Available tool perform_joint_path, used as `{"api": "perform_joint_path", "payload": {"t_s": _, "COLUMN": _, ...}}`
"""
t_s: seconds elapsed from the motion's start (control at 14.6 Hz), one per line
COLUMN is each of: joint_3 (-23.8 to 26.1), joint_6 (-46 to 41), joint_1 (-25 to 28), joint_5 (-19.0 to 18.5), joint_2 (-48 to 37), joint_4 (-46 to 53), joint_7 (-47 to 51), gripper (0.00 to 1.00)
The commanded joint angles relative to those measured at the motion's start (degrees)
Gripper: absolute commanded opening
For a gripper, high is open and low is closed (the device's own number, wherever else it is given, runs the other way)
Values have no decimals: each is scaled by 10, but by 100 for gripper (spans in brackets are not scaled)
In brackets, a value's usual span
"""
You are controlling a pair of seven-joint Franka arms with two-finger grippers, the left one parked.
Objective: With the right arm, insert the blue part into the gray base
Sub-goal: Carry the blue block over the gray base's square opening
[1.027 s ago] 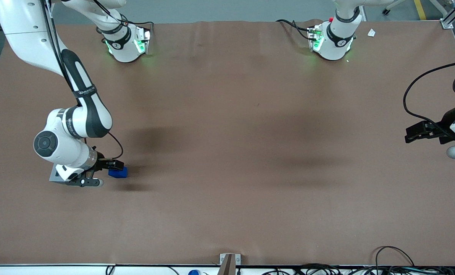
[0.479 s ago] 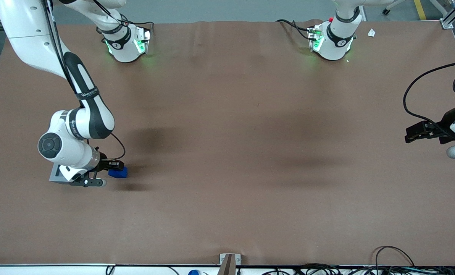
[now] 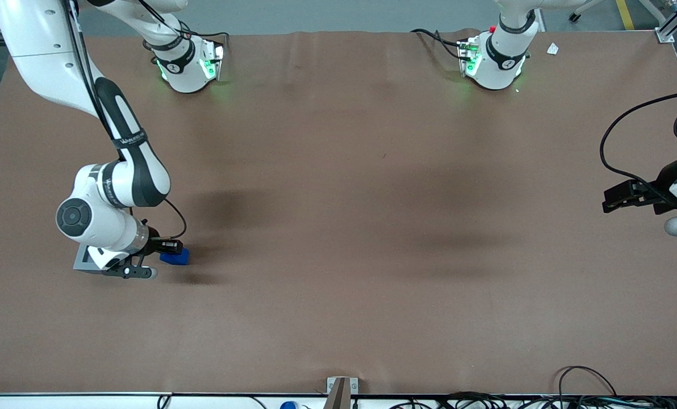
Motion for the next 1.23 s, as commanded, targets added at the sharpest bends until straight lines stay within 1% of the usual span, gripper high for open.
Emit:
{"api": "perform_joint_path", "payload": {"t_s": 0.0, "joint_3": -2, "joint_6": -111, "joint_1": -21, "joint_5": -11, "joint_2": -13, "joint_4": 72, "joint_7": -6, "gripper": 0}}
{"api": "perform_joint_path", "payload": {"t_s": 0.14, "joint_3": -2, "joint_6": -168, "joint_1": -46, "joint_5": -16, "joint_2": -12, "joint_4": 107, "joint_7": -43, "gripper": 0}}
{"api": "perform_joint_path", "payload": {"t_s": 0.41, "joint_3": -1, "joint_6": -191, "joint_1": -103, "joint_5": -14, "joint_2": -28, "joint_4": 122, "joint_7": -105, "gripper": 0}}
{"api": "perform_joint_path", "payload": {"t_s": 0.62, "joint_3": -2, "joint_6": -194, "joint_1": -136, "joint_5": -15, "joint_2": -25, "joint_4": 135, "joint_7": -155, "gripper": 0}}
{"api": "perform_joint_path", "payload": {"t_s": 0.75, "joint_3": -2, "joint_6": -194, "joint_1": -149, "joint_5": -14, "joint_2": -23, "joint_4": 134, "joint_7": -173, "gripper": 0}}
{"api": "perform_joint_path", "payload": {"t_s": 1.16, "joint_3": -1, "joint_6": -194, "joint_1": -160, "joint_5": -14, "joint_2": -21, "joint_4": 129, "joint_7": -189, "gripper": 0}}
